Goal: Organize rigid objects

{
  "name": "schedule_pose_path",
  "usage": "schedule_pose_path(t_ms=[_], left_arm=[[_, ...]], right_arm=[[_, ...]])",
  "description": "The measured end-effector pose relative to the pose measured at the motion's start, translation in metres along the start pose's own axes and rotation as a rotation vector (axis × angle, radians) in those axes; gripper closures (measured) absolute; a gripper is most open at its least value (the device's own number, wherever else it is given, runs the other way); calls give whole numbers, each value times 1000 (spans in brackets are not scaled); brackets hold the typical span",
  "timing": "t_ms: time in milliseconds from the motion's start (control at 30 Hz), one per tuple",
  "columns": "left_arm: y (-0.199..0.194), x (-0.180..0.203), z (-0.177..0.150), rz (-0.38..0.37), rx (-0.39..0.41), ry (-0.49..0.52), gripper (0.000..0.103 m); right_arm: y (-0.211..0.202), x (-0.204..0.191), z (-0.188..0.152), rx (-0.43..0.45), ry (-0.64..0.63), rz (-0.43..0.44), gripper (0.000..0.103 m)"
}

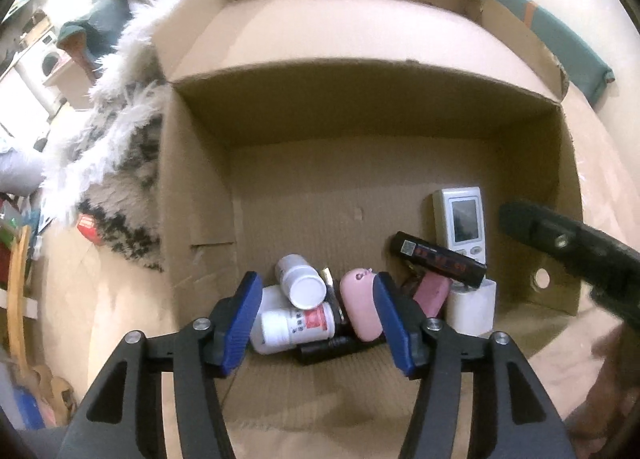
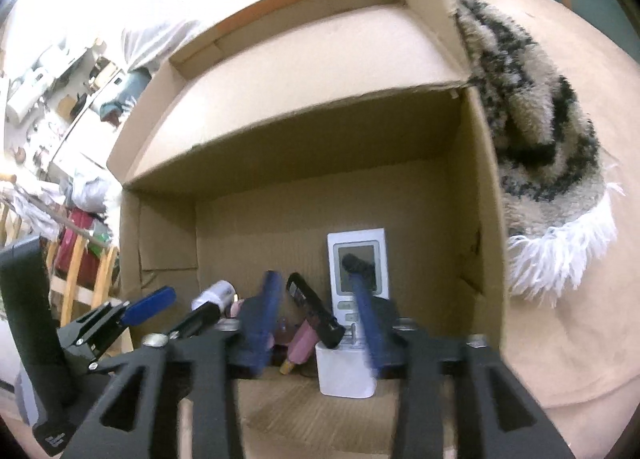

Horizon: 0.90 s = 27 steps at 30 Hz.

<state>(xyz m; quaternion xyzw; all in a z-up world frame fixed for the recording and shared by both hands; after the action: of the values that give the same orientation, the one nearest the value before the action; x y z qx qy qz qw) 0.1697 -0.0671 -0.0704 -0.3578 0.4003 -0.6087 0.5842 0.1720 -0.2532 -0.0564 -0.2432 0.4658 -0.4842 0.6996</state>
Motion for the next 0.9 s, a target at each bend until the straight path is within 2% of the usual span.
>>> schedule_pose_path(t_ms=[167,267,300,333,400,433,467,600,733,800,900], left_arm=[[-19,-12,-6,-11,12,-19,49],[-28,-21,-14,-12,18,-24,49],[-33,-22,-19,-18,18,-19,49],[-38,-22,-23,-18,21,-15,48],[-50,-24,-35,-6,29,-11,39],[-60,-18,-40,-6,36,-12,28],[-64,-22,-46,-3,52,-15,21],[-71,-27,-65,40,61,0,14],[-83,-39,-81,8,83,-35,0],[-92,-44,-88,-2,112,-52,0],[-108,-47,-96,80,192,-53,0]], right_arm=[[-17,-7,-7,18,-18,11,27],[-31,-14,-15,52,-45,12,12],[-35,-16,-18,59,-56,2,0],[-37,-17,-22,59,-61,-11,0],[-39,-18,-33,50,-56,-26,0],[-40,-18,-37,48,-51,-29,0],[-43,-19,-42,52,-48,-31,0],[-55,-22,-60,77,-52,-26,0],[-63,-24,-75,95,-42,-35,0],[-72,-25,-81,131,-36,-31,0],[-86,-38,-89,207,-99,-65,0]])
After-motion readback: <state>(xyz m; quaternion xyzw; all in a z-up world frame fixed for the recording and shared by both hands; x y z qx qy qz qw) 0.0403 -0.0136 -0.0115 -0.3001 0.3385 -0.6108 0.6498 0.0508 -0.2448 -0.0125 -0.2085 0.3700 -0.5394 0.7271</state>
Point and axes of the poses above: each gripper's, at about its wrist camera, not at the fingertips, and y roughly the way its jaws point, x to its right, z to its top, the point moved 1 cm from there along y, roughly the way its jaws point, and after that the axes turned 2 degrees about z, right-handed, at the moved point
